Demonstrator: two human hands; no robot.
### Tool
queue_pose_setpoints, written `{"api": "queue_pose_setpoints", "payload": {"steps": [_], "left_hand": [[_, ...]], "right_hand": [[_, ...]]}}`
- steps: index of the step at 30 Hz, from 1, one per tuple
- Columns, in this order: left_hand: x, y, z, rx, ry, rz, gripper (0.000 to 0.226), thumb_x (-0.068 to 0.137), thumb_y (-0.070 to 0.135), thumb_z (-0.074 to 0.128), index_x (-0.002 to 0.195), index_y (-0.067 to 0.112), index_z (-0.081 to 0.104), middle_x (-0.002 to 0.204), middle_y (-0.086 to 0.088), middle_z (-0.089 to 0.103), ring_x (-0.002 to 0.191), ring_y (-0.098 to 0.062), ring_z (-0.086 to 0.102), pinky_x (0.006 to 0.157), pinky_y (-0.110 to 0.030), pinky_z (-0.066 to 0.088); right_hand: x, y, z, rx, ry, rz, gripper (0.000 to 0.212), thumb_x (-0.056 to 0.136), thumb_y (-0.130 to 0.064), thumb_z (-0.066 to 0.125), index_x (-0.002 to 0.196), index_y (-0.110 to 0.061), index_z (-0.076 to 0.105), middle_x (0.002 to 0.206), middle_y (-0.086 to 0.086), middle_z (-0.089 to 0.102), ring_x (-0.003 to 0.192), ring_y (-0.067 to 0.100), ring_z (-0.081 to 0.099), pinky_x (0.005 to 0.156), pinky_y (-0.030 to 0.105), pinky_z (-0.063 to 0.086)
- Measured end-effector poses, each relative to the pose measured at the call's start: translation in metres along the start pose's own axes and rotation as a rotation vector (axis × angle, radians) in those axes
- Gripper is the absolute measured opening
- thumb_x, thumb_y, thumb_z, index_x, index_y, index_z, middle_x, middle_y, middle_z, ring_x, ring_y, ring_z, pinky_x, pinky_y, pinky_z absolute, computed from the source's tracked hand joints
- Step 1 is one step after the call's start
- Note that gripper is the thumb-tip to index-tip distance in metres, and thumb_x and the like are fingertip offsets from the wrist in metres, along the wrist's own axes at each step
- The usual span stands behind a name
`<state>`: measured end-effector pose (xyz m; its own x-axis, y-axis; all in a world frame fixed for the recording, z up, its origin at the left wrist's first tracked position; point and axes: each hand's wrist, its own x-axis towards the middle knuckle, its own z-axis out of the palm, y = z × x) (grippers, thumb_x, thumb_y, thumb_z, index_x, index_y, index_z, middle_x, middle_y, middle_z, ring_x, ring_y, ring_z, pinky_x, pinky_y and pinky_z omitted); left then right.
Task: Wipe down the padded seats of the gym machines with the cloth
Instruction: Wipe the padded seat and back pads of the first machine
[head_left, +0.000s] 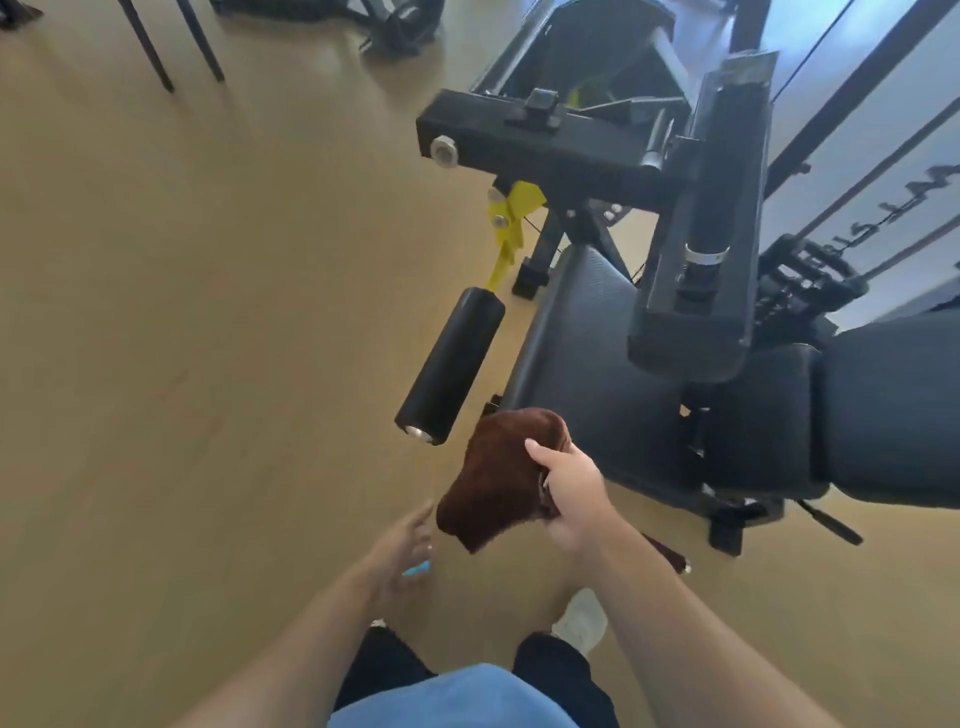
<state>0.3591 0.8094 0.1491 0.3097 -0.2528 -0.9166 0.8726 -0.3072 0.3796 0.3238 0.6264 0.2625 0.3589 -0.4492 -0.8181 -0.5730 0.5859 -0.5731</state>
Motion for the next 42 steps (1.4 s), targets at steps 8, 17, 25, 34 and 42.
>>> {"api": "queue_pose_setpoints", "payload": {"steps": [8, 17, 25, 34, 42], "left_hand": [[0.007, 0.034, -0.001, -0.027, -0.105, 0.026, 0.074, 0.088, 0.062, 0.060, 0.147, 0.022, 0.042, 0.153, -0.008, 0.044, 0.141, -0.030, 0.041, 0.110, -0.052, 0.041], [0.060, 0.059, -0.007, -0.411, -0.158, -0.128, 0.039, 0.083, 0.037, 0.076, 0.104, 0.006, 0.068, 0.085, -0.013, 0.078, 0.074, -0.027, 0.076, 0.056, -0.032, 0.060], [0.122, 0.121, 0.030, -0.120, -0.092, 0.254, 0.054, 0.086, 0.028, 0.077, 0.133, 0.011, 0.058, 0.121, -0.004, 0.072, 0.104, -0.018, 0.070, 0.089, -0.031, 0.055], [0.179, 0.140, 0.058, 0.463, -0.084, 0.374, 0.054, 0.101, 0.026, 0.056, 0.152, 0.023, 0.038, 0.155, 0.001, 0.042, 0.142, -0.019, 0.040, 0.117, -0.040, 0.035], [0.232, 0.146, 0.061, 0.433, -0.161, 0.509, 0.038, 0.099, 0.030, 0.053, 0.136, 0.039, 0.048, 0.140, 0.011, 0.053, 0.133, -0.010, 0.049, 0.114, -0.038, 0.041]], "right_hand": [[-0.025, 0.006, 0.041, -0.006, -0.100, -0.113, 0.029, 0.101, -0.018, 0.059, 0.129, -0.018, 0.063, 0.106, 0.005, 0.077, 0.097, 0.028, 0.073, 0.092, 0.050, 0.058], [0.051, 0.009, 0.007, 0.046, 0.131, 0.029, 0.027, 0.105, -0.011, 0.051, 0.127, -0.021, 0.063, 0.103, 0.005, 0.079, 0.092, 0.030, 0.077, 0.085, 0.049, 0.062], [0.134, -0.035, -0.027, 0.134, 0.219, -0.031, 0.030, 0.103, -0.006, 0.050, 0.120, -0.024, 0.066, 0.105, 0.004, 0.079, 0.093, 0.030, 0.077, 0.087, 0.053, 0.060], [0.233, -0.014, 0.008, -0.769, 0.267, -0.164, 0.121, 0.064, -0.085, 0.064, 0.160, -0.035, 0.009, 0.166, 0.001, 0.024, 0.149, 0.029, 0.029, 0.119, 0.057, 0.031], [0.298, 0.013, 0.061, -1.271, 0.614, -0.458, 0.102, 0.093, -0.063, 0.050, 0.159, -0.019, -0.015, 0.169, 0.011, -0.011, 0.155, 0.038, -0.008, 0.125, 0.056, 0.001]]}}
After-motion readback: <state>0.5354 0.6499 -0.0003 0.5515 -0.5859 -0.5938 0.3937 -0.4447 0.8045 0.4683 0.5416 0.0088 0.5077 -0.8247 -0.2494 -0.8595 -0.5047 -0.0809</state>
